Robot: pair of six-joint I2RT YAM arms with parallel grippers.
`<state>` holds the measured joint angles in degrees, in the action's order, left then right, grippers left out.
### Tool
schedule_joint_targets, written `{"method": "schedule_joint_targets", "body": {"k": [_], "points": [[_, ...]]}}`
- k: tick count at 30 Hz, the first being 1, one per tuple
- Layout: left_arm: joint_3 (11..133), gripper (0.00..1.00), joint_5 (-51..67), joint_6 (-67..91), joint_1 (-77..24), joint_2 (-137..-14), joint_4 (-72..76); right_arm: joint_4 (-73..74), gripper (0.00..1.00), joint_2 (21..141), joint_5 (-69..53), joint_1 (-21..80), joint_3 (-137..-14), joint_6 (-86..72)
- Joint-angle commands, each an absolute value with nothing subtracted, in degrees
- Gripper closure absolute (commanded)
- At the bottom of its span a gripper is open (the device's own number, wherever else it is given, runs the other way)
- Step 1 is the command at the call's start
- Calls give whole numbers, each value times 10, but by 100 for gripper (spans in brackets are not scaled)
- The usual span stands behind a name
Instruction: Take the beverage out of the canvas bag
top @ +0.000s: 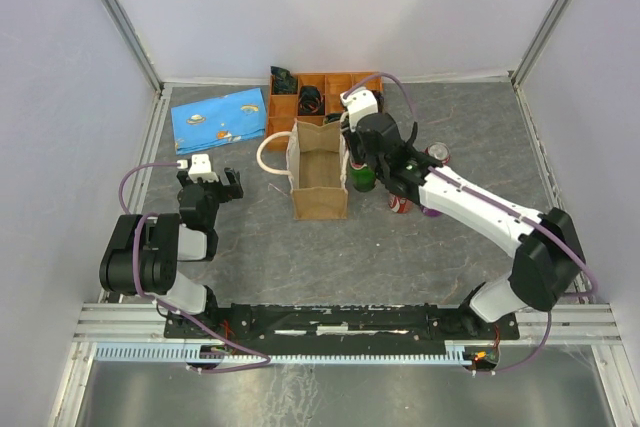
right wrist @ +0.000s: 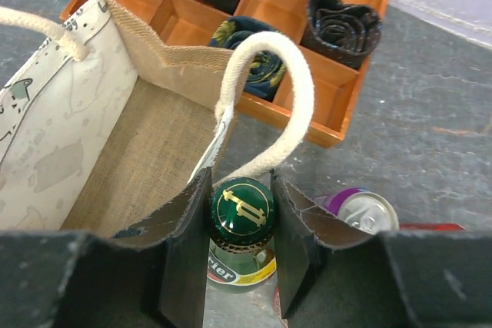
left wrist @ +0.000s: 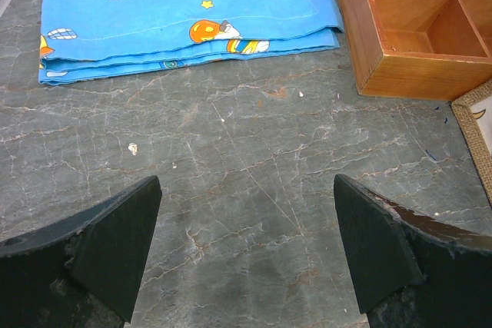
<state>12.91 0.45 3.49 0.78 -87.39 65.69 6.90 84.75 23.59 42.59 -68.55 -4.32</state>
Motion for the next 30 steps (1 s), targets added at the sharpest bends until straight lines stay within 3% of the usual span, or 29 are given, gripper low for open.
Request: {"method": "schedule_joint_targets", "body": {"k": [1, 16, 30], "points": [[134, 1, 0, 12, 6, -871, 677, -41, 100, 849, 204, 424, -752, -54], [134, 1, 0, 12, 6, -872, 677, -63, 100, 841, 241, 400, -681, -60], [134, 1, 0, 12, 6, -871, 677, -117, 100, 812, 203, 360, -585, -94]]}}
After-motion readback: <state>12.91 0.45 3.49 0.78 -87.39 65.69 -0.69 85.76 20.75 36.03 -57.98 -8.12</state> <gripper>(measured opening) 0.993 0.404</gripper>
